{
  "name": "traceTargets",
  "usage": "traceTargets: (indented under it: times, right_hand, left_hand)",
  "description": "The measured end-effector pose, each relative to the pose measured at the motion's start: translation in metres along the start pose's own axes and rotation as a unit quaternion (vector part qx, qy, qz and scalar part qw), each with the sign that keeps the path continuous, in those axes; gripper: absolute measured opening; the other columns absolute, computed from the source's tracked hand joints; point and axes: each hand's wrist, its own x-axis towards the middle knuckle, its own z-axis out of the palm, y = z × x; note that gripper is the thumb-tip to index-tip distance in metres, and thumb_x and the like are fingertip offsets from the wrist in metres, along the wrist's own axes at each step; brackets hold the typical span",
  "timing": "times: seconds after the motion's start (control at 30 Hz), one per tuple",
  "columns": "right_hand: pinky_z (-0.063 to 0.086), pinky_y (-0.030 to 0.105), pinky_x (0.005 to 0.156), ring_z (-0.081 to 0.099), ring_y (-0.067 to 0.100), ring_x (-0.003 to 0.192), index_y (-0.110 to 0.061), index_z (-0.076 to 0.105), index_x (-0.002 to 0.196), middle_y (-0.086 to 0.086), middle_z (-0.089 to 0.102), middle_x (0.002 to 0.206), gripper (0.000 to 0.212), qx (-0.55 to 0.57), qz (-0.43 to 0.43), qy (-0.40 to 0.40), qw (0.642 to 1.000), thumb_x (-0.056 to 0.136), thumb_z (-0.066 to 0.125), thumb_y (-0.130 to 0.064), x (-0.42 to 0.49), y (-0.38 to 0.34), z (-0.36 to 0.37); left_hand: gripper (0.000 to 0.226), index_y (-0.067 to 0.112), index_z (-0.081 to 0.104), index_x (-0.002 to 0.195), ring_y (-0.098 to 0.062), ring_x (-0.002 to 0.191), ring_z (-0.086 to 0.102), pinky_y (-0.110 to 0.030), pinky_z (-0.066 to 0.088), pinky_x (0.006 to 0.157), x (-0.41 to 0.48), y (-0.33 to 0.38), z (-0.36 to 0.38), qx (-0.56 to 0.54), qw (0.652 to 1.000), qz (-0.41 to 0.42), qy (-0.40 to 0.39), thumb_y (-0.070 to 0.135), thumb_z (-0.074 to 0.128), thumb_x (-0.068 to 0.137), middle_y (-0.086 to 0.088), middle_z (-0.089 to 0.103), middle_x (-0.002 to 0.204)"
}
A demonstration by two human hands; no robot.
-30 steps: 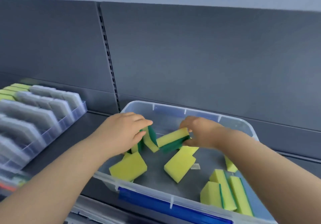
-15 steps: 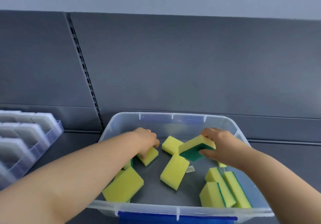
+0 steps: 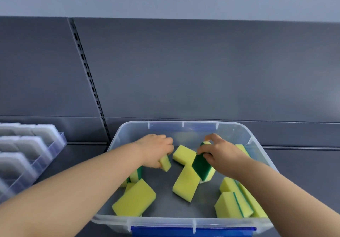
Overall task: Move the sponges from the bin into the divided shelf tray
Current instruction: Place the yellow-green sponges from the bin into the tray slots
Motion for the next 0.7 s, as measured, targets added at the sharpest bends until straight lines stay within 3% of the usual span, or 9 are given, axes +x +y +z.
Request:
traceTargets:
  times: [0.07,0.17,0.27,0.33,0.43,0.53,0.63,0.7]
  right_hand:
    - [0.038,0.022,0.072,0.052,0.018,0.08,-0.033,0.059,0.118,-0.001,0.025,0.144,0.03,0.003,0.008,-0.012,1.0,0.097,0.039,-0.025,0.002,-0.001,0.0]
    - [0.04,0.021,0.076,0.055,0.018,0.088,-0.03,0.047,0.132,-0.006,0.009,0.149,0.042,0.023,0.014,-0.071,0.997,0.091,0.052,-0.019,0.002,-0.006,-0.003]
    - [0.033,0.017,0.053,0.045,0.012,0.061,-0.027,0.034,0.14,-0.006,0.003,0.148,0.064,-0.017,0.01,-0.107,0.994,0.085,0.051,0.0,0.003,-0.012,-0.003]
    - [0.029,0.017,0.048,0.043,0.013,0.06,-0.026,0.033,0.14,-0.003,0.008,0.148,0.066,-0.045,0.006,-0.096,0.994,0.084,0.05,0.004,0.006,-0.014,-0.004]
    - [0.043,0.027,0.064,0.056,0.024,0.087,-0.03,0.036,0.135,-0.003,0.027,0.143,0.05,-0.094,-0.032,-0.07,0.993,0.089,0.055,-0.023,0.006,-0.016,-0.009]
    - [0.041,0.029,0.07,0.056,0.024,0.101,-0.03,0.041,0.127,-0.001,0.049,0.123,0.048,-0.132,-0.041,-0.035,0.99,0.087,0.05,-0.053,0.004,-0.013,-0.014]
    - [0.038,0.028,0.067,0.055,0.023,0.099,-0.023,0.045,0.121,0.001,0.055,0.11,0.051,-0.115,-0.034,-0.001,0.993,0.085,0.048,-0.059,0.003,-0.004,-0.015]
    - [0.038,0.028,0.066,0.055,0.022,0.096,-0.02,0.048,0.118,0.002,0.054,0.108,0.051,-0.051,-0.038,0.015,0.998,0.083,0.052,-0.058,-0.001,0.002,-0.017]
  left_hand:
    - [0.037,0.023,0.046,0.116,-0.019,0.105,0.046,-0.03,0.035,0.074,-0.008,-0.001,-0.009,-0.044,0.997,-0.042,0.044,0.037,0.058,0.084,0.004,0.047,0.115]
    - [0.043,0.033,0.036,0.129,-0.017,0.094,0.05,-0.029,0.039,0.07,-0.021,0.001,-0.021,-0.126,0.984,-0.102,0.074,0.038,0.051,0.089,0.009,0.046,0.118]
    - [0.043,0.039,0.036,0.132,-0.016,0.083,0.049,-0.036,0.047,0.076,-0.031,0.007,-0.025,-0.177,0.971,-0.125,0.1,0.036,0.05,0.092,0.01,0.041,0.119]
    - [0.042,0.04,0.039,0.131,-0.016,0.091,0.051,-0.037,0.047,0.081,-0.035,0.01,-0.026,-0.216,0.961,-0.135,0.111,0.037,0.052,0.091,0.01,0.04,0.118]
    - [0.048,0.041,0.04,0.133,-0.012,0.106,0.048,-0.034,0.044,0.089,-0.038,0.013,-0.028,-0.273,0.941,-0.154,0.126,0.044,0.057,0.087,0.012,0.043,0.119]
    - [0.052,0.04,0.039,0.136,-0.011,0.105,0.047,-0.03,0.041,0.089,-0.039,0.018,-0.033,-0.288,0.933,-0.158,0.146,0.043,0.058,0.087,0.012,0.042,0.121]
    - [0.048,0.04,0.042,0.133,-0.009,0.098,0.046,-0.025,0.039,0.084,-0.04,0.027,-0.041,-0.296,0.927,-0.16,0.168,0.04,0.06,0.088,0.015,0.041,0.12]
    - [0.046,0.043,0.044,0.128,-0.009,0.103,0.047,-0.029,0.041,0.088,-0.041,0.034,-0.046,-0.295,0.923,-0.169,0.18,0.04,0.061,0.086,0.017,0.043,0.12]
